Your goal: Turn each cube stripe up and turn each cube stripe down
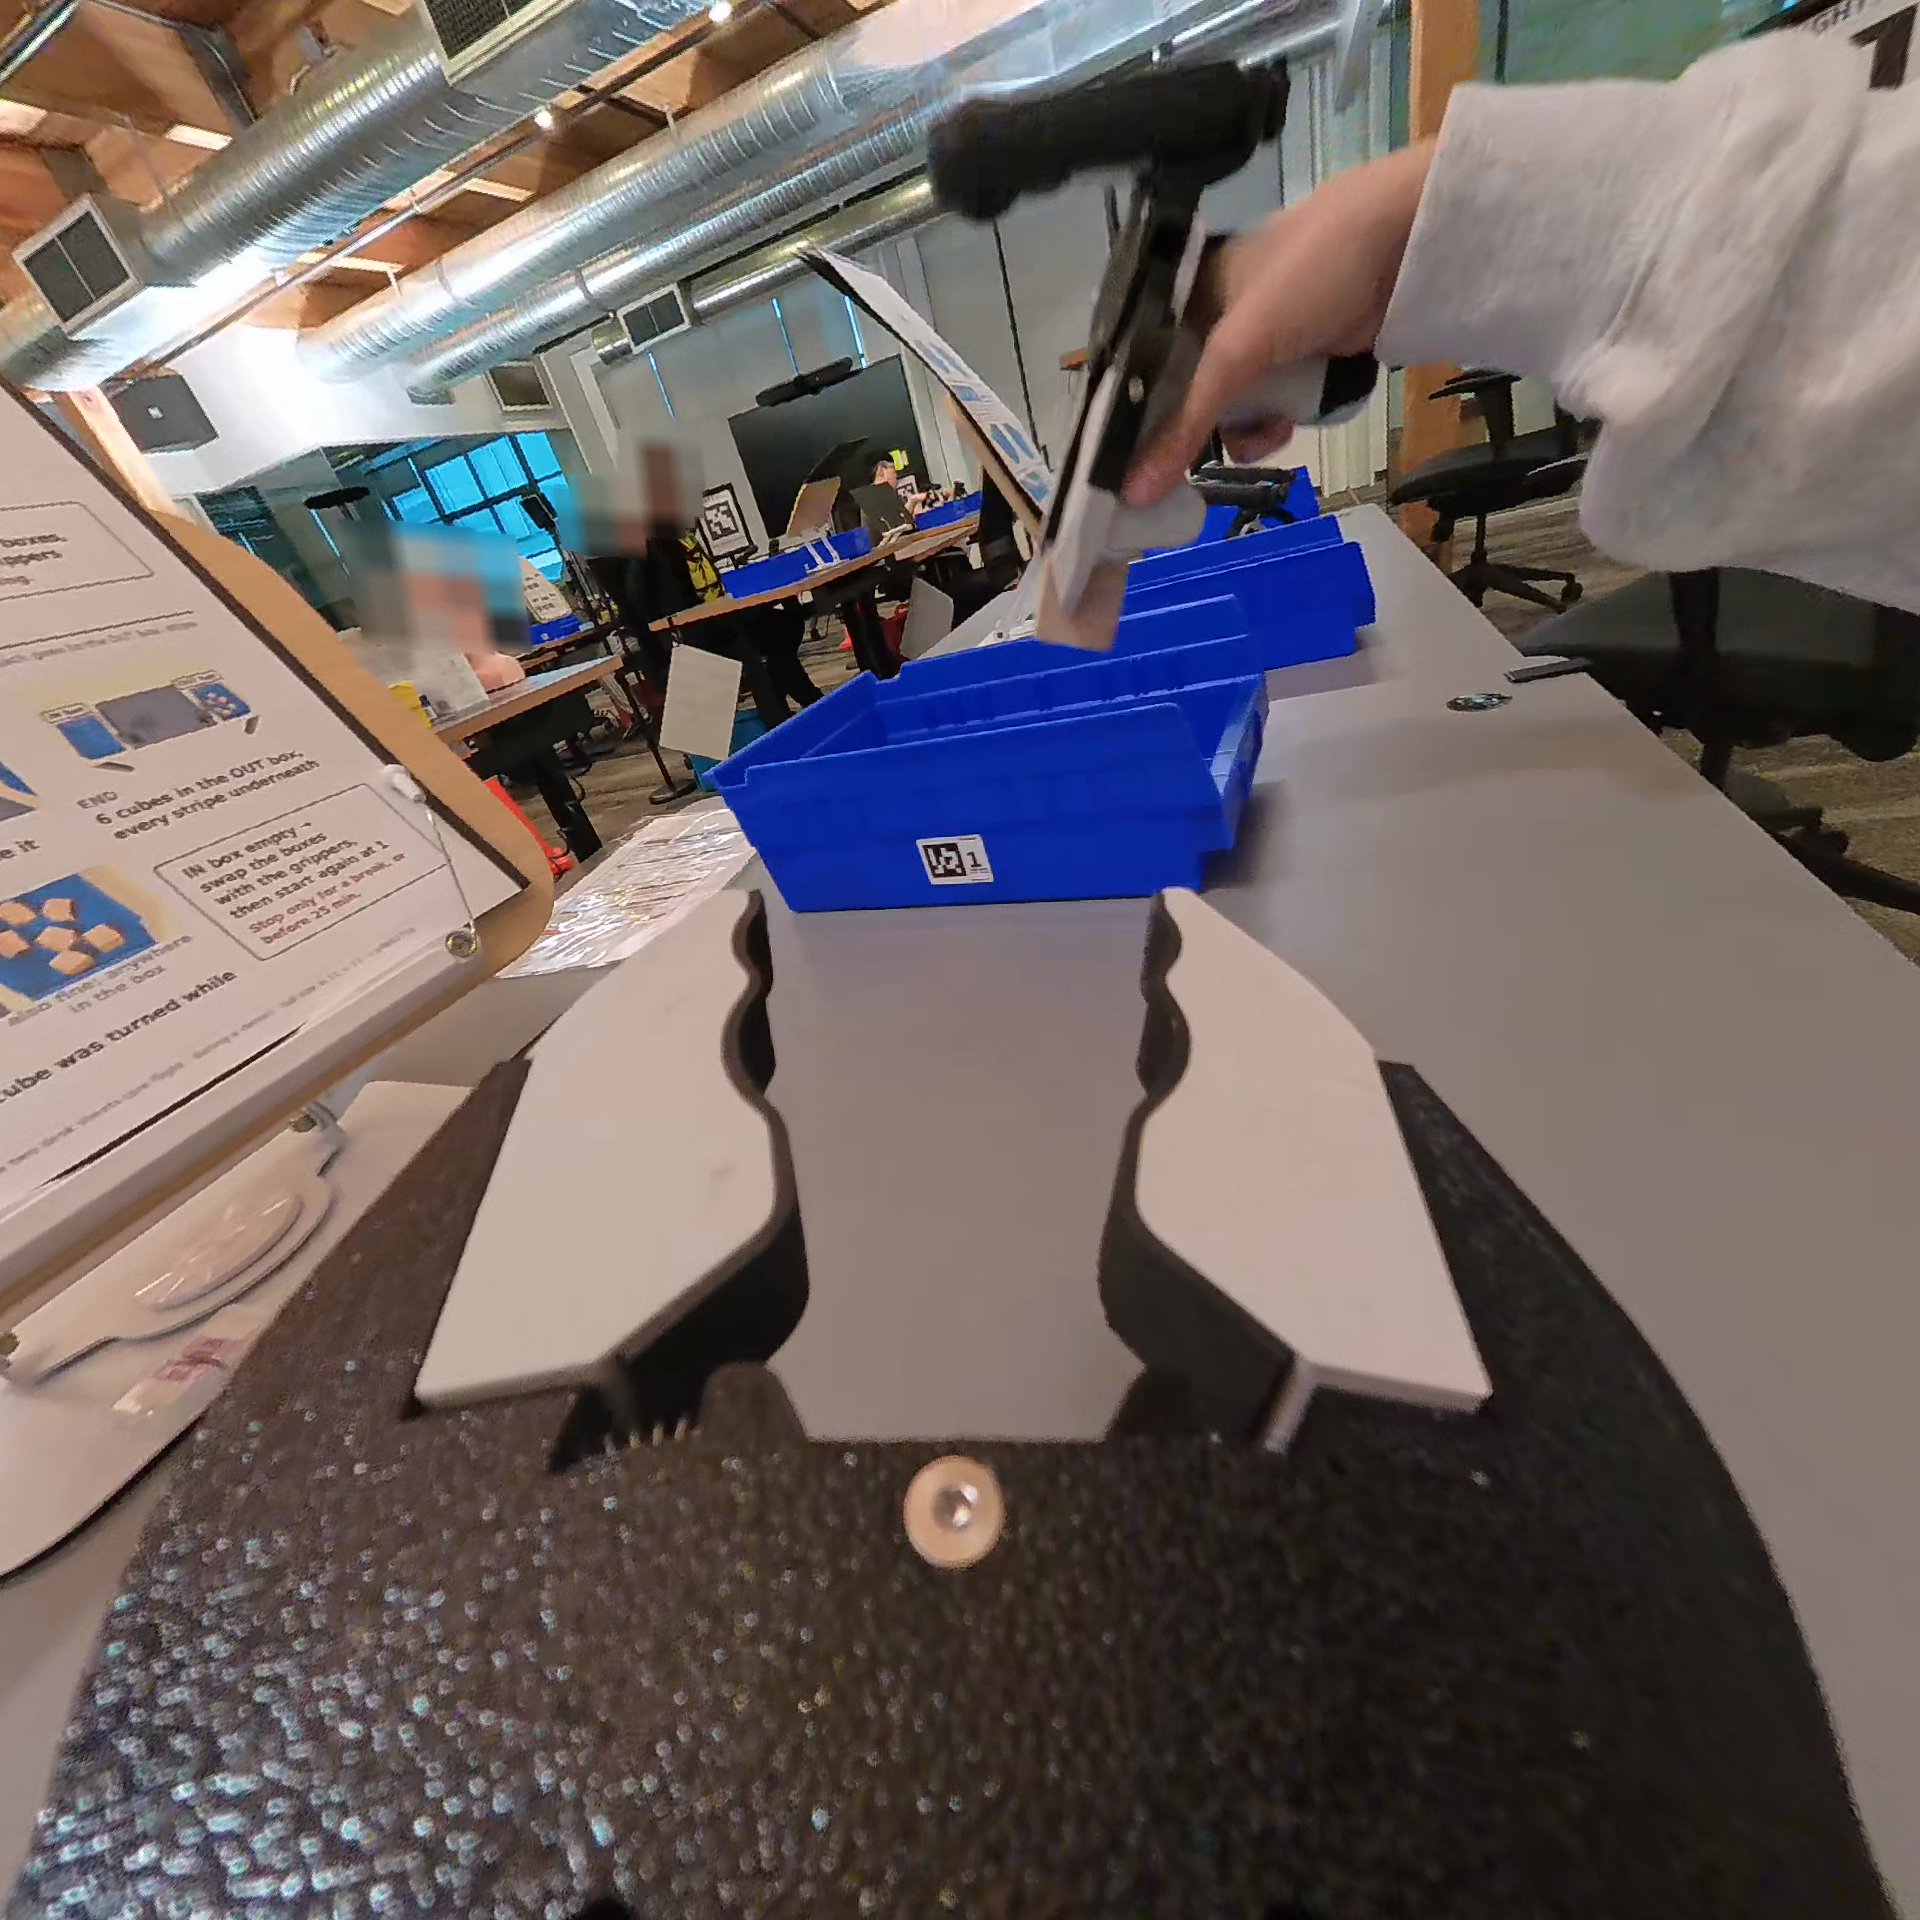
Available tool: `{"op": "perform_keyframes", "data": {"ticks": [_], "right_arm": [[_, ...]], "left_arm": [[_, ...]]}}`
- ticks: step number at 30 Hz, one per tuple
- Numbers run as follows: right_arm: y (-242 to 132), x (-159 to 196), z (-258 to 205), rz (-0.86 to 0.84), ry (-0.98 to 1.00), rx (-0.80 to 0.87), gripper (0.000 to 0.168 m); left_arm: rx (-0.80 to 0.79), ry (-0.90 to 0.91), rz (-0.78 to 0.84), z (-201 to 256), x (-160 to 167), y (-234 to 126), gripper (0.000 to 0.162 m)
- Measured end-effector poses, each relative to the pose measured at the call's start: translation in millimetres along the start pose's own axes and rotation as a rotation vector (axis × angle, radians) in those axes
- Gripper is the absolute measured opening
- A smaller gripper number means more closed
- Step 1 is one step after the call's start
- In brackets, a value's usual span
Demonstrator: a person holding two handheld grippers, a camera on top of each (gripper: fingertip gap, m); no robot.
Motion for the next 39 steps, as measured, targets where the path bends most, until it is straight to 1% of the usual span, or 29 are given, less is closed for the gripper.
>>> {"op": "perform_keyframes", "data": {"ticks": [3,4,5,7,12,20,26,29,31,33,36,38,39], "right_arm": [[39,23,8,-0.114,0.052,-0.041,0.046],[50,28,8,-0.137,0.051,-0.043,0.046],[58,32,9,-0.153,0.052,-0.035,0.046],[72,37,8,-0.194,0.06,-0.03,0.046],[93,39,6,-0.259,0.064,-0.017,0.047],[107,37,-1,-0.319,0.031,0.0,0.047],[109,35,-4,-0.339,0.027,-0.013,0.047],[103,31,-4,-0.31,0.03,-0.036,0.058],[96,26,-2,-0.252,0.034,-0.03,0.067],[85,22,1,-0.209,0.02,-0.002,0.083],[59,16,4,-0.113,-0.016,0.108,0.093],[33,6,0,0.025,-0.005,0.137,0.096],[19,1,-6,0.107,0.005,0.118,0.096]], "left_arm": [[0.0,-0.006,-0.001,-1,1,-1,0.066],[0.003,-0.008,0.002,-1,2,-1,0.061],[0.005,-0.012,0.004,-1,3,-1,0.059],[0.003,-0.024,0.001,-2,5,0,0.058],[0.024,-0.033,-0.019,0,7,2,0.063],[0.025,-0.031,-0.022,1,7,2,0.063],[0.028,-0.033,-0.022,1,6,2,0.063],[0.027,-0.035,-0.021,0,6,2,0.063],[0.026,-0.038,-0.019,0,6,2,0.063],[0.024,-0.037,-0.019,0,6,2,0.063],[0.008,-0.035,-0.009,-2,2,-1,0.063],[-0.02,-0.054,0.014,-8,-4,-7,0.063],[-0.044,-0.067,0.029,-11,-9,-12,0.063]]}}
Point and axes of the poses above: each gripper's, where its closed fingertips meet, y out along the fingers, x out of its underside, z = x × y across the jaws, the point moved 8 cm from there along -y, back along the fingers
